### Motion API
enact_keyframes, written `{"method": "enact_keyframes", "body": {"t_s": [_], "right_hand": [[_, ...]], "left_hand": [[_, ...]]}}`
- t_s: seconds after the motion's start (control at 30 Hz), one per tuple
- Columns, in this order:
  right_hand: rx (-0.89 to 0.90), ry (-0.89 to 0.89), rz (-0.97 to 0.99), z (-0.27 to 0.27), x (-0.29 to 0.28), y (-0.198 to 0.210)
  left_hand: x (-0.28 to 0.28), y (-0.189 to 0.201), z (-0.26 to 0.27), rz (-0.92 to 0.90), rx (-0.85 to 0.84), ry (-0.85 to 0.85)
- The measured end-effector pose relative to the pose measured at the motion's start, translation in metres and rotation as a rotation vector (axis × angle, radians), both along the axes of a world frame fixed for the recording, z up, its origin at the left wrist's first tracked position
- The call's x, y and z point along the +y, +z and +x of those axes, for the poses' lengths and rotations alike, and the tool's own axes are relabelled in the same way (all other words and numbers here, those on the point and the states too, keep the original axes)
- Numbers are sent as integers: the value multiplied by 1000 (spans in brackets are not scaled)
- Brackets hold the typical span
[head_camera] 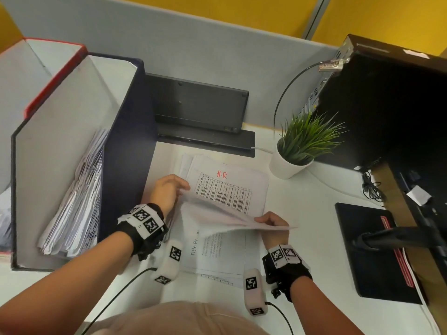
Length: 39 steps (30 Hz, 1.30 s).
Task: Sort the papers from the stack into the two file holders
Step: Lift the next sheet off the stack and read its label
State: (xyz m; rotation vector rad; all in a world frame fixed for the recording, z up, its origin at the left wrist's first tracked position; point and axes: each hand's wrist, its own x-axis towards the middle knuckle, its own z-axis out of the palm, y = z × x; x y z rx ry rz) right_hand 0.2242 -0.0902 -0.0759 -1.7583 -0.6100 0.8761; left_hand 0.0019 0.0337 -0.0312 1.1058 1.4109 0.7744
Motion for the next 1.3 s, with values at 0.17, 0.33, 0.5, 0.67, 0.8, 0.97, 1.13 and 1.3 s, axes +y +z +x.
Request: {"method": "enact_keyframes", "body": {"t_s": [0.17,0.33,0.5,0.67,0.8,0.97,1.13,1.3], "right_hand": [[136,-72,79,2,-3,-15],[-10,-18,75,0,-4,-13],[105,-93,102,-4,1,-9],[69,-83,101,-4,2,-1],[-96,-65,51,-2,1,2],[-24,-95,72,-3,2,5],[71,-17,156,1,1,7],[282,-130,87,4,0,2]], "left_hand": [[20,-8,-4,-125,590,-227],[17,-3,7,-38,750,-265],[14,-7,10,55,739,-289],[9,-5,6,140,728,-366],[-7,-2,2,448,520,-294],[-24,0,5,235,44,-86],[-23,11,2,104,-208,-82],[-4,10,1,-105,-99,-15]]}}
